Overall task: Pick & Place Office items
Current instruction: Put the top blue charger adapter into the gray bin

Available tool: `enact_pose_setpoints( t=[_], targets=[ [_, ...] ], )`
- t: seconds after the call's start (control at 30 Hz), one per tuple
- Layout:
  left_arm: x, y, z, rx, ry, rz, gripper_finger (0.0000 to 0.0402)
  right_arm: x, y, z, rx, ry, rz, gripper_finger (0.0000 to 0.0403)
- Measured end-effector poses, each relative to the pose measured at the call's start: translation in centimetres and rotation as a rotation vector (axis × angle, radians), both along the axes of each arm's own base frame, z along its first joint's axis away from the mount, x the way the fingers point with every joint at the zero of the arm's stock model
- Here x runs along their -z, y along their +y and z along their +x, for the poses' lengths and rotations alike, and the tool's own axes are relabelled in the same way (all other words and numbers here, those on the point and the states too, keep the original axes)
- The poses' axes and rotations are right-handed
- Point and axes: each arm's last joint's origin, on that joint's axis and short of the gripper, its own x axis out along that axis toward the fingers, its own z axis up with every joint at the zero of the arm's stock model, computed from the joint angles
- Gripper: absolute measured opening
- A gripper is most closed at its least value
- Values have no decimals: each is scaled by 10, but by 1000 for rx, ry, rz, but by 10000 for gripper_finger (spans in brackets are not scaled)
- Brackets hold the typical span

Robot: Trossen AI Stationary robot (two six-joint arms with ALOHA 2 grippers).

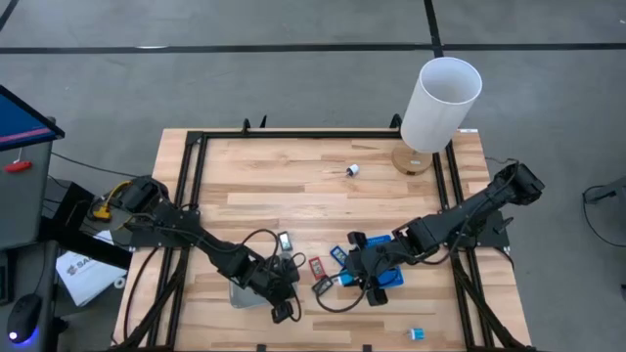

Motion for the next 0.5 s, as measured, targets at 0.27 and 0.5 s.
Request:
enact_pose_setpoints(
  t=[0.27, 0.5],
  targets=[
    [0, -4, -3, 8, 2, 2, 0, -1, -5, 3, 16, -8, 5, 143],
    [0, -17, -11, 22, 10, -21, 0, -1, -5, 3, 14, -10, 8, 143]
  ],
)
